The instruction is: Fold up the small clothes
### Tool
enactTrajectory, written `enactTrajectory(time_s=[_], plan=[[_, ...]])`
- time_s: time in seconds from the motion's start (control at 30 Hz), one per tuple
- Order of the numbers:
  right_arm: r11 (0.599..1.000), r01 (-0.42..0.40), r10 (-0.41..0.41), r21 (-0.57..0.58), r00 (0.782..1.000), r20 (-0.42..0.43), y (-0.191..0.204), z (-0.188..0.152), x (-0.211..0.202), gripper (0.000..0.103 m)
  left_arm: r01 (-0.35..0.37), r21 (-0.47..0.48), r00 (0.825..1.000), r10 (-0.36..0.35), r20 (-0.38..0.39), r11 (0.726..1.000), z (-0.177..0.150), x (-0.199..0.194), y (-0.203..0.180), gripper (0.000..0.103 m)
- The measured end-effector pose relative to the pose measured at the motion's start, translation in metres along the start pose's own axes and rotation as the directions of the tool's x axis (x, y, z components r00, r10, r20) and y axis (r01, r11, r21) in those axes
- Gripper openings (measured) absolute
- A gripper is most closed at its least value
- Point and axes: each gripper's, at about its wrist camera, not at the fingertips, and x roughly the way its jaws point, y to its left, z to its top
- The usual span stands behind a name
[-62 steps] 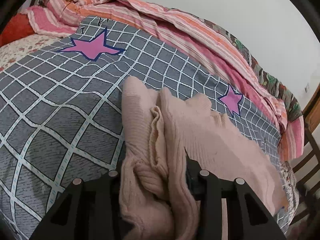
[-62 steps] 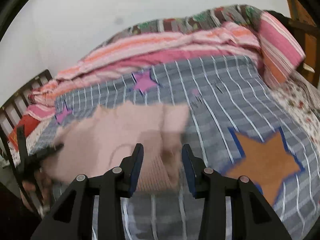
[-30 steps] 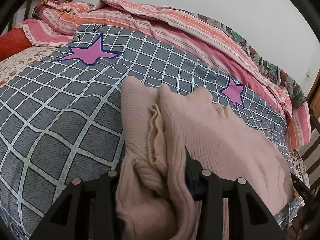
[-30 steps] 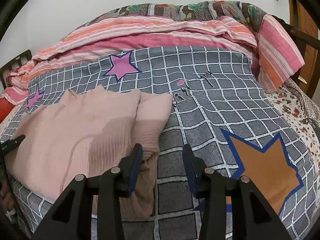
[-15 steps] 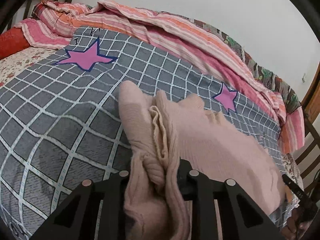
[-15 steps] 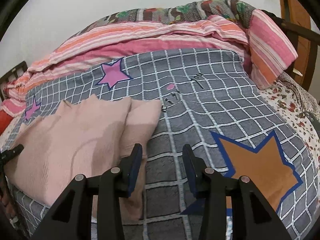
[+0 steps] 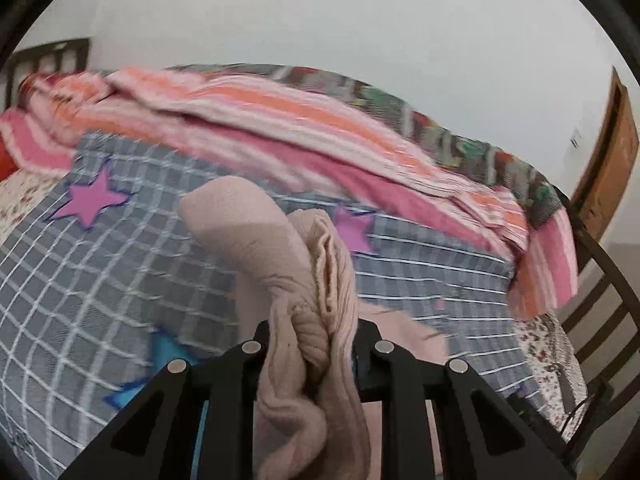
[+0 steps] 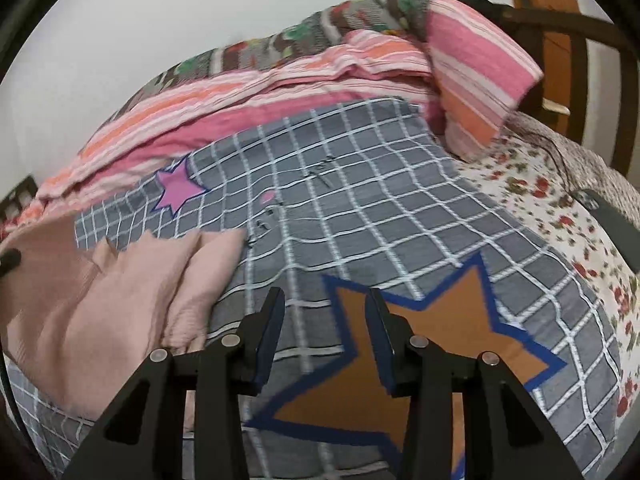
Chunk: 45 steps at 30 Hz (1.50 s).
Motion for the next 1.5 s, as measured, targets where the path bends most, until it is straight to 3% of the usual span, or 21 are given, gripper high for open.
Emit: enactTrajectory(time_s=[0.17, 0.3, 0.37, 0.4, 0.43, 0.5, 0.53, 0.67, 0.77, 0.83, 0.93, 1.0, 1.13, 1.27, 1.37, 1.43, 1.5], plan=[[0.998, -0.011, 0.010, 0.066, 1.000, 0.007, -0.023, 0.003, -0.004, 0.041, 0.028, 0.109, 0.999, -0.024, -0.036, 0.994, -0.031, 0.027, -0.088, 0.020], [0.997, -0.003, 0.002, 0.082, 1.000, 0.013, -0.035, 0.005, -0.008, 0.041, 0.013, 0.220, 0.985, 0.025, -0.170, 0.975, -0.089, 0.071, -0.126, 0.021], [0.996, -0.012, 0.010, 0.094, 1.000, 0.018, -0.040, 0.004, -0.010, 0.041, 0.028, 0.257, 0.980, 0.024, -0.196, 0.966, -0.108, 0.079, -0.131, 0.026], [0.995, -0.015, 0.013, 0.096, 1.000, 0.015, -0.041, 0.004, -0.009, 0.041, 0.041, 0.286, 0.984, 0.011, -0.178, 0.957, -0.116, 0.076, -0.134, 0.037], [0.995, -0.020, 0.020, 0.099, 1.000, 0.009, -0.041, 0.004, -0.009, 0.041, 0.093, 0.310, 0.985, -0.042, -0.169, 0.946, -0.119, 0.070, -0.135, 0.056], [0.995, -0.041, 0.040, 0.096, 0.999, 0.003, -0.039, 0.004, -0.008, 0.041, 0.256, 0.294, 0.956, -0.196, -0.220, 0.921, -0.115, 0.054, -0.129, 0.066], [0.994, -0.056, 0.057, 0.094, 0.998, 0.000, -0.037, 0.004, -0.008, 0.041, 0.286, 0.285, 0.949, -0.228, -0.220, 0.915, -0.111, 0.047, -0.124, 0.066], [0.984, -0.157, 0.159, 0.088, 0.987, -0.010, -0.022, 0.005, -0.009, 0.043, 0.315, 0.269, 0.946, -0.281, -0.159, 0.910, -0.094, 0.015, -0.095, 0.066], [0.964, -0.253, 0.255, 0.087, 0.967, -0.016, -0.006, 0.005, -0.010, 0.047, 0.340, 0.227, 0.939, -0.317, -0.131, 0.913, -0.079, -0.002, -0.057, 0.068], [0.943, -0.321, 0.323, 0.087, 0.946, -0.014, 0.006, 0.005, -0.010, 0.051, 0.308, 0.231, 0.951, -0.290, -0.107, 0.923, -0.073, -0.009, -0.033, 0.069], [0.913, -0.397, 0.400, 0.093, 0.916, -0.016, 0.023, 0.006, -0.008, 0.053, 0.165, 0.281, 0.985, -0.145, -0.089, 0.945, -0.066, 0.001, -0.002, 0.069], [0.896, -0.434, 0.437, 0.094, 0.899, -0.015, 0.034, 0.008, -0.005, 0.054, 0.119, 0.301, 0.991, -0.095, -0.093, 0.946, -0.063, 0.011, 0.015, 0.069], [0.877, -0.473, 0.476, 0.086, 0.879, -0.027, 0.056, 0.008, 0.004, 0.054, 0.115, 0.255, 0.992, -0.096, -0.085, 0.960, -0.064, 0.022, 0.039, 0.069], [0.881, -0.470, 0.473, 0.051, 0.880, -0.050, 0.073, 0.005, 0.012, 0.052, 0.128, 0.265, 0.988, -0.099, -0.120, 0.956, -0.072, 0.036, 0.043, 0.070], [0.912, -0.411, 0.408, -0.005, 0.908, -0.099, 0.082, 0.001, 0.021, 0.039, 0.125, 0.288, 0.990, -0.098, -0.106, 0.949, -0.073, 0.034, 0.046, 0.069], [0.923, -0.381, 0.375, -0.040, 0.920, -0.117, 0.085, -0.005, 0.025, 0.020, 0.145, 0.270, 0.987, -0.119, -0.110, 0.952, -0.072, 0.031, 0.049, 0.069], [0.925, -0.373, 0.365, -0.076, 0.926, -0.093, 0.086, -0.008, 0.019, 0.016, 0.145, 0.259, 0.987, -0.123, -0.099, 0.955, -0.070, 0.029, 0.052, 0.069]])
